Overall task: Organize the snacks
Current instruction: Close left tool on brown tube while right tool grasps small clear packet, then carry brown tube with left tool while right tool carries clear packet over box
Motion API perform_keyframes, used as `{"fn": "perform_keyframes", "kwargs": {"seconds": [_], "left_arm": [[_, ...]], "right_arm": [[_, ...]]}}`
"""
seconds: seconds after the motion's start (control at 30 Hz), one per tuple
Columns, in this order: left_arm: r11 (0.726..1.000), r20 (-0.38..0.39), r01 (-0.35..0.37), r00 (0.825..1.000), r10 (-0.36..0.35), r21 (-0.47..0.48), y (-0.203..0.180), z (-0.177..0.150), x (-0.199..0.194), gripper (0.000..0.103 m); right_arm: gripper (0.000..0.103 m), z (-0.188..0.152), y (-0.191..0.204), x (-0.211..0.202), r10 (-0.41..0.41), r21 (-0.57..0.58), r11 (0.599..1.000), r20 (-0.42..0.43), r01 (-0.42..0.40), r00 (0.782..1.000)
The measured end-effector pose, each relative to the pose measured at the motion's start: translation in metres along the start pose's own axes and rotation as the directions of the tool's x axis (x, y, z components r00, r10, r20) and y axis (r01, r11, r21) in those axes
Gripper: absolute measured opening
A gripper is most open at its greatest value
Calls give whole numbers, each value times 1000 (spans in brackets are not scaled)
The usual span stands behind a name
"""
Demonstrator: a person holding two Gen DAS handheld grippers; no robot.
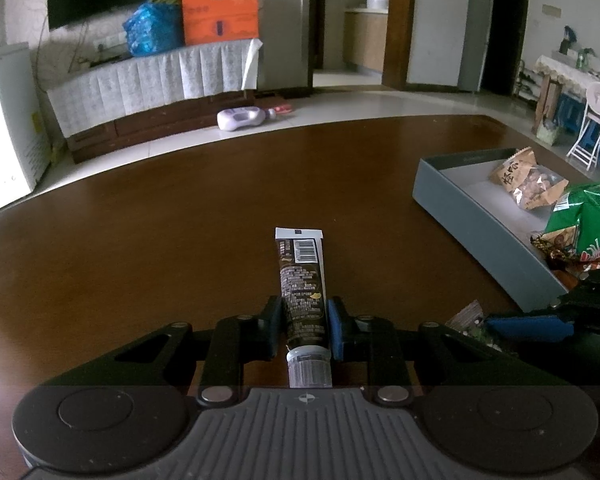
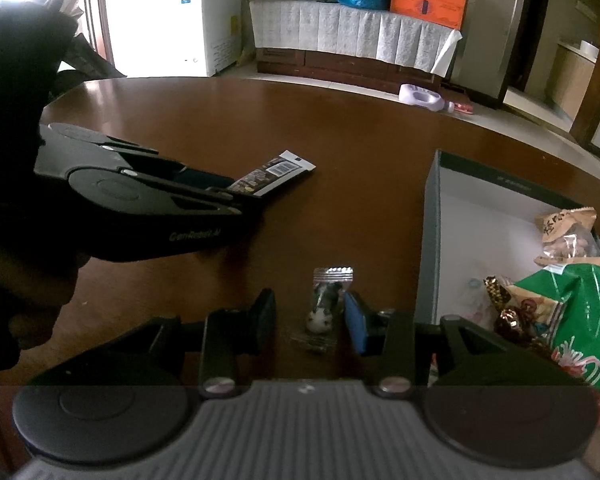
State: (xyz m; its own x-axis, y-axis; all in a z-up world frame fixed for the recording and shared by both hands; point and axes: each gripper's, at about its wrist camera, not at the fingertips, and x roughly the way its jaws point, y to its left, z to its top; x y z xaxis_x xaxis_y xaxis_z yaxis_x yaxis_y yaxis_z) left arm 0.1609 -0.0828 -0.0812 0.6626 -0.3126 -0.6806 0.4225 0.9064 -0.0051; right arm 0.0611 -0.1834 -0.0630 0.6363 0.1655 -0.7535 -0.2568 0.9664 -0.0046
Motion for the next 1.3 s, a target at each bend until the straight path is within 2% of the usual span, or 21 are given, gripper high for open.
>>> {"fn": "perform_keyframes", "kwargs": {"seconds": [0.1, 0.17, 0.5, 1.3], "left_arm": [[1000, -1, 2, 1000, -2, -3, -1, 0, -1, 25], [1000, 0, 1, 1000, -1, -4, -2, -1, -3, 24], [1000, -5, 15, 1000, -15, -6, 0, -2, -6, 24], [1000, 63, 24, 998, -23, -19, 1, 4, -25, 23]], "right_arm": [[33, 0, 1, 1, -3, -10, 1000, 7, 3, 1000], [17, 0, 3, 1, -10, -20, 1000, 12, 10, 1000], [16, 4, 0, 2, 15, 4, 1000, 16, -15, 1000], [16, 21, -29, -32, 31, 103, 994, 157, -48, 987]]}}
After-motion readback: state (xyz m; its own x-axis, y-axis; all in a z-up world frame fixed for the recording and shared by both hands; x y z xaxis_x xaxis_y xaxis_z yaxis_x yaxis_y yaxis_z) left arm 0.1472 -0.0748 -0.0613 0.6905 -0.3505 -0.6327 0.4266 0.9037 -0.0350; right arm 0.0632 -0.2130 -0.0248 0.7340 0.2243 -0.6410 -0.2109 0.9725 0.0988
